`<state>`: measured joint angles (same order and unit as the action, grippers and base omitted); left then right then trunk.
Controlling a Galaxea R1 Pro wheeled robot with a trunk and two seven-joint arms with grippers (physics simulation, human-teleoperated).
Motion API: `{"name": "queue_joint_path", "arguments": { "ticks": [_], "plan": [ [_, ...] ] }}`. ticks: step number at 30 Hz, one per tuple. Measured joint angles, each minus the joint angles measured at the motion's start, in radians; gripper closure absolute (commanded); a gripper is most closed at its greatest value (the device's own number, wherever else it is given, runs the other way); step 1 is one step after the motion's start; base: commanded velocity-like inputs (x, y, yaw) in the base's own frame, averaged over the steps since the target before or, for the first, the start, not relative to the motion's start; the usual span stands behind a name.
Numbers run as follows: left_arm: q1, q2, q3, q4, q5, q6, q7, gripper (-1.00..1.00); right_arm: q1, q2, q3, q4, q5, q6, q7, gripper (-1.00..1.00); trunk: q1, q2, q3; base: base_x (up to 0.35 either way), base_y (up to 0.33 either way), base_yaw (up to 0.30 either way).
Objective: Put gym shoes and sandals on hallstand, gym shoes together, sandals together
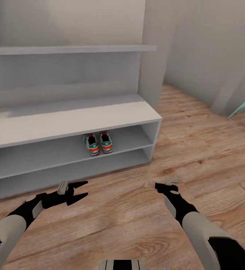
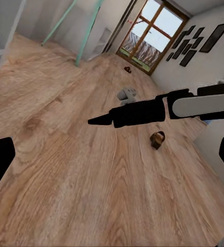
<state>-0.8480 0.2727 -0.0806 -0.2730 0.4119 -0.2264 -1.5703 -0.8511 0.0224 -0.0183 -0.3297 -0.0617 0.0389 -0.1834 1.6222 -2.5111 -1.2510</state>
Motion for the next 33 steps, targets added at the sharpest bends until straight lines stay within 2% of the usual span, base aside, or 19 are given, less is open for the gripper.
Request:
{"name": "queue_joint_path", "arguments": {
  "ticks": [14, 26, 33],
  "plan": [
    [0.0, -0.002, 0.0, 0.0, 0.0, 0.0, 0.0, -1.0, 0.0, -0.003, -0.001, 0.0, 0.0, 0.001, 0.0, -1.0, 0.0, 0.0, 0.008, -0.009, 0.0, -0.291],
    [0.0, -0.002, 0.0, 0.0, 0.0, 0.0, 0.0, -1.0, 0.0, -0.003, -0.001, 0.0, 0.0, 0.0, 0.0, -1.0, 0.0, 0.0, 0.016, -0.26, 0.0, -0.291],
    [0.0, -0.002, 0.0, 0.0, 0.0, 0.0, 0.0, -1.0, 0.0, -0.003, -0.001, 0.0, 0.0, 0.0, 0.0, -1.0, 0.0, 0.0, 0.02, -0.056, 0.0, -0.291]
  ]
}}
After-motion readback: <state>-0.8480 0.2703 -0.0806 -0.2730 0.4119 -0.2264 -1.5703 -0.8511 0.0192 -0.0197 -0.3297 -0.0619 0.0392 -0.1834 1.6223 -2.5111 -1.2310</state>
